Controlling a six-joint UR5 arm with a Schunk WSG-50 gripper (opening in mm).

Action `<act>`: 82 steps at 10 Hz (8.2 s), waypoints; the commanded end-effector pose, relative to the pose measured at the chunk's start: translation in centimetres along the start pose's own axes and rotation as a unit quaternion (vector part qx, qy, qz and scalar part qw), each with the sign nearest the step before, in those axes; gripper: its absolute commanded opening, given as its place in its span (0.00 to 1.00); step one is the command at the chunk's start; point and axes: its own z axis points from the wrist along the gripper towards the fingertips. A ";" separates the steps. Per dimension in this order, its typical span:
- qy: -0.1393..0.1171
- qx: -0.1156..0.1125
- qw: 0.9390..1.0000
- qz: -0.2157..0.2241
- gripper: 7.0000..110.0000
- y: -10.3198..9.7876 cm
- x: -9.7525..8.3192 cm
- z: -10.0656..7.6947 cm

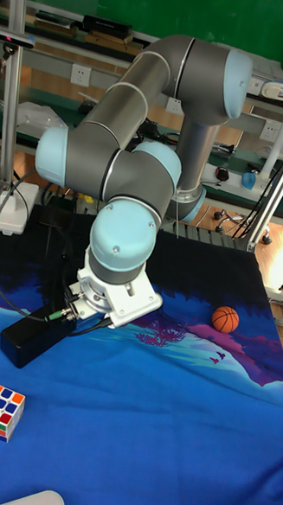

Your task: Turn the knob to decrease the volume of the speaker

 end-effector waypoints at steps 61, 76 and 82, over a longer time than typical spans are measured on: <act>-0.058 0.035 0.974 0.218 0.57 -1.5 -0.9 0.8; -0.055 0.021 0.973 0.222 0.57 -1.9 -2.3 2.2; -0.057 0.016 0.973 0.222 0.57 -1.5 -2.9 3.3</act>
